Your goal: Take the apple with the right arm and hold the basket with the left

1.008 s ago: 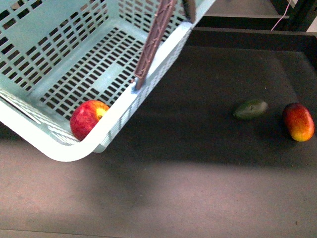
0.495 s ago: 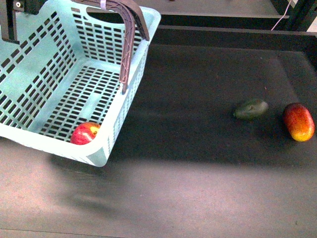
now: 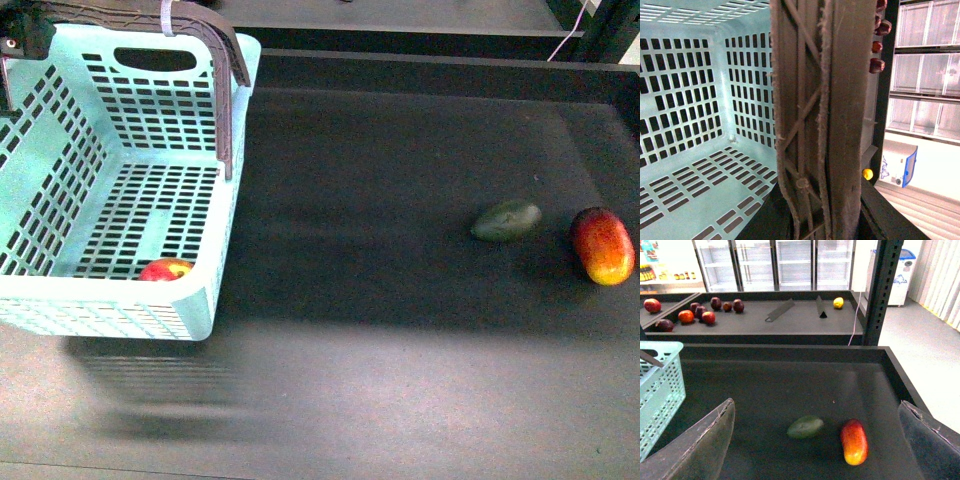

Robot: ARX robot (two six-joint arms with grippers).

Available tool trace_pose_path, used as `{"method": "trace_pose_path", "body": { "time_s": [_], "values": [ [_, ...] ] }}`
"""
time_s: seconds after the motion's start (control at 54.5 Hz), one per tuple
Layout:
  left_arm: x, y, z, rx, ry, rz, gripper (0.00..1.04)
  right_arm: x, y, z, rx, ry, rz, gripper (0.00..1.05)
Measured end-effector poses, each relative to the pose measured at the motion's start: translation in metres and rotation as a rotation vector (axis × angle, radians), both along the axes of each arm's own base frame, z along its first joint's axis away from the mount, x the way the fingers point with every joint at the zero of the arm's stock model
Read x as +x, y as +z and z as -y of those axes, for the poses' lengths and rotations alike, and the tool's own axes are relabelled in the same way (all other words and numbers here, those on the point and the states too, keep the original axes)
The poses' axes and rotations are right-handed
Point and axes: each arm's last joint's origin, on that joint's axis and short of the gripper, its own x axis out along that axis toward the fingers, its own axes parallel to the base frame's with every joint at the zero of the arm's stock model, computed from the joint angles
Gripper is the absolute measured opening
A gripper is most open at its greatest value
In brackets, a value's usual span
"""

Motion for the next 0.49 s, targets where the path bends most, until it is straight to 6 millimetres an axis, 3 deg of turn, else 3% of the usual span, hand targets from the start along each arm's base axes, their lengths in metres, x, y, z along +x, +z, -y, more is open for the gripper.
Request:
{"method": "trace_pose_path", "body": {
  "time_s": [0.147, 0.495],
  "values": [
    [0.003, -0.016, -0.008, -0.029, 0.033, -0.040, 0.19, 0.000, 0.000, 0.000, 0.000, 0.000, 0.000, 0.96],
    [0.005, -0.017, -0.013, -0.049, 0.021, -0.013, 0.20, 0.000, 0.000, 0.000, 0.000, 0.000, 0.000, 0.96]
  ]
}}
